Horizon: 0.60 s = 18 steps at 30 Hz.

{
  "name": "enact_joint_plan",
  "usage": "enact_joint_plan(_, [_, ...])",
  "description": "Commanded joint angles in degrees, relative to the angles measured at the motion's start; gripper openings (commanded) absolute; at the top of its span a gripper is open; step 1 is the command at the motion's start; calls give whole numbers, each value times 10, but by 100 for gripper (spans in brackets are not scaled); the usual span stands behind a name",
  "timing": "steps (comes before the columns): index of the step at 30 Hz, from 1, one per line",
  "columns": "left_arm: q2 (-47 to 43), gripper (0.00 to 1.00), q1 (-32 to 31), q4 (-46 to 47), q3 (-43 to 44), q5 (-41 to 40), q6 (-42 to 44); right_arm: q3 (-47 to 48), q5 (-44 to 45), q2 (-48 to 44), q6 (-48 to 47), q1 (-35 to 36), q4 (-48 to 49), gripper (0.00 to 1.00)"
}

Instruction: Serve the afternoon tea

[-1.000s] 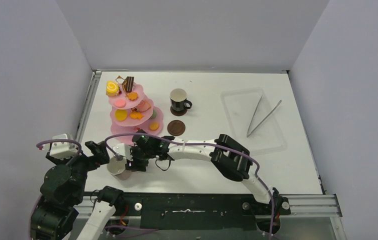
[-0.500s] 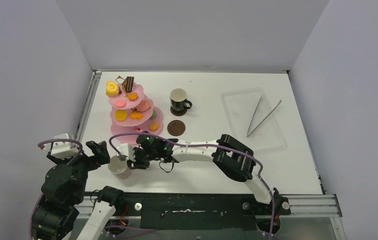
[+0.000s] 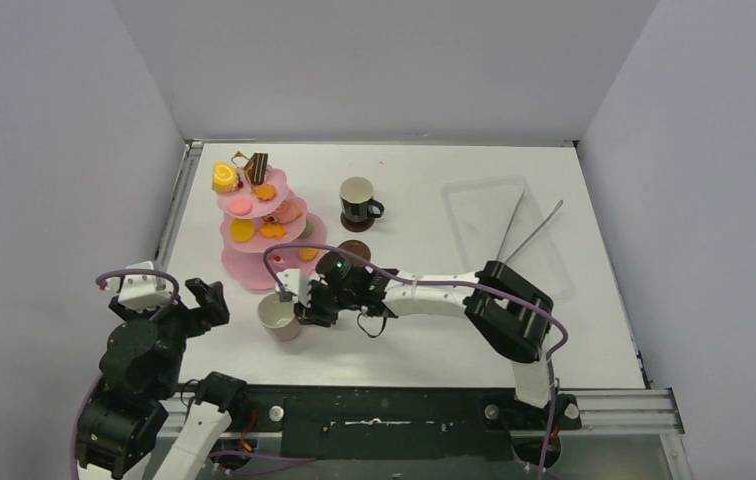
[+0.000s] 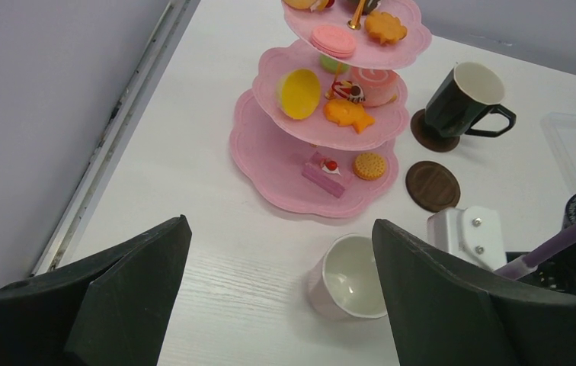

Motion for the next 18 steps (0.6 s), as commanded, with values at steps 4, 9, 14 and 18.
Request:
enact_joint_plan(4, [21,88,-2,54,-27,47,-1,-59,27,-135,23,-75,68,0])
enact_joint_plan(9, [42,88,-2,68,-49,61,0,-90,46,-185,37,-125,71,0])
enact_joint_plan(14, [48,88,-2,93,-81,81,14,-109,71,-212,69,-172,87,0])
enact_joint_plan(18, [64,88,-2,107,-98,101,26,-108,104,-209,91,-197,89,0])
